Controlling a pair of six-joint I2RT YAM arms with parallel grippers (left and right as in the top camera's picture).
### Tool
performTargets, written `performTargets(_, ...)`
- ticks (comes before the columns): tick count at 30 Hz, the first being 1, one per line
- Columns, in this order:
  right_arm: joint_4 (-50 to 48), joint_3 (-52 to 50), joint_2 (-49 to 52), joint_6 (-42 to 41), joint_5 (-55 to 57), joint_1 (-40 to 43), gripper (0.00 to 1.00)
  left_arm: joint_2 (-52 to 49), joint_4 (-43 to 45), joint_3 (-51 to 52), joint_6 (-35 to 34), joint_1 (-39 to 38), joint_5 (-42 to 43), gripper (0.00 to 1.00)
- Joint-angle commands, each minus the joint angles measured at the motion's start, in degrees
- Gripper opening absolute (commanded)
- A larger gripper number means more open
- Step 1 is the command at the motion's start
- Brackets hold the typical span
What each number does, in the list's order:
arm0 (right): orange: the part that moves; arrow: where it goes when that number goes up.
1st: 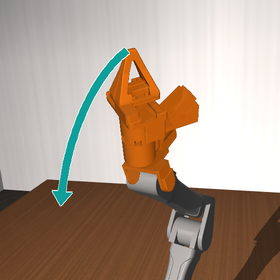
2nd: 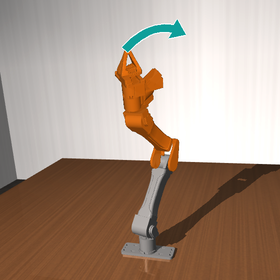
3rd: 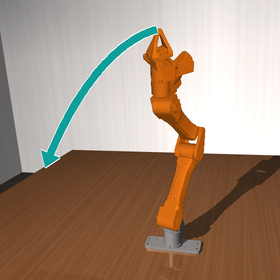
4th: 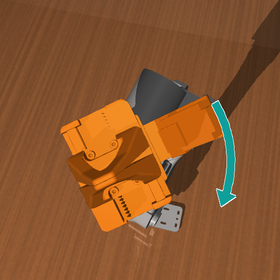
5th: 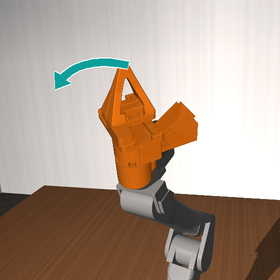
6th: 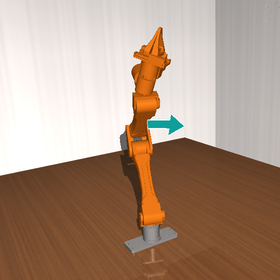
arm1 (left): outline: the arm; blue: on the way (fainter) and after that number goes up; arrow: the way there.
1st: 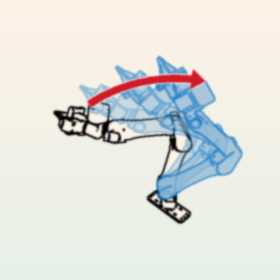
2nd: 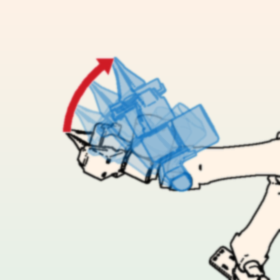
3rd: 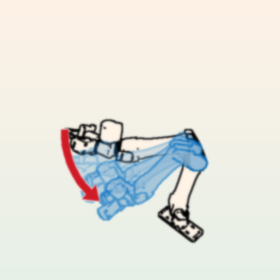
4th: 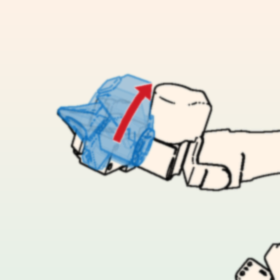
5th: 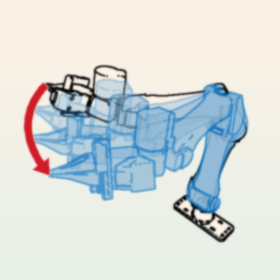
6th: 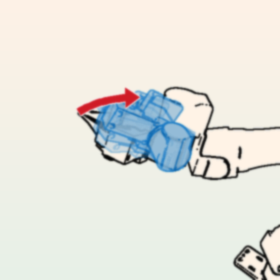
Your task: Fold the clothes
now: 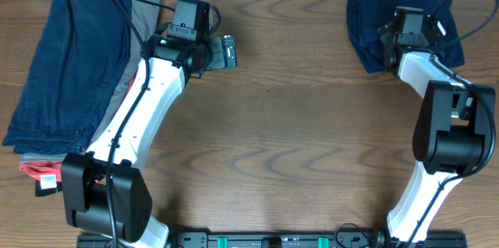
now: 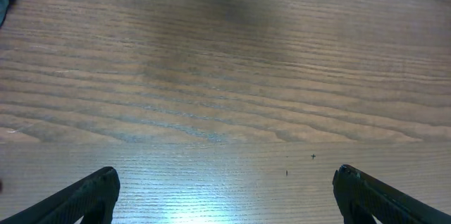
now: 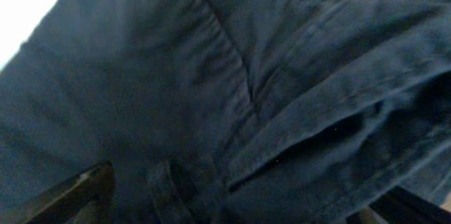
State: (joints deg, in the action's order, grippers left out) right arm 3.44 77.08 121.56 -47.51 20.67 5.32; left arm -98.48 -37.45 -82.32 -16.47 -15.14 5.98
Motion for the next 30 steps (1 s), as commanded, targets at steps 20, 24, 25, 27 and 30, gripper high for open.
performTargets(20,16.09,0.00,-24.33,49.94,-32.76,0.61,0.99,-0.44,0.13,0.46,0.57,0.13,-5.60,0.98)
performTargets(24,16.48,0.00,-21.38,49.70,-32.98,0.61,0.99,-0.44,0.15,0.46,0.57,0.13,-5.60,0.98)
performTargets(25,16.33,0.00,-20.20,49.72,-33.11,0.59,0.99,-0.44,0.17,0.46,0.57,0.13,-5.60,0.98)
performTargets(27,15.98,0.00,-17.81,49.75,-33.11,0.61,0.99,-0.46,0.22,0.46,0.57,0.13,-5.60,0.98)
performTargets(30,14.51,0.00,-13.92,49.75,-32.89,0.61,0.99,-0.46,0.22,0.46,0.57,0.13,-5.60,0.98)
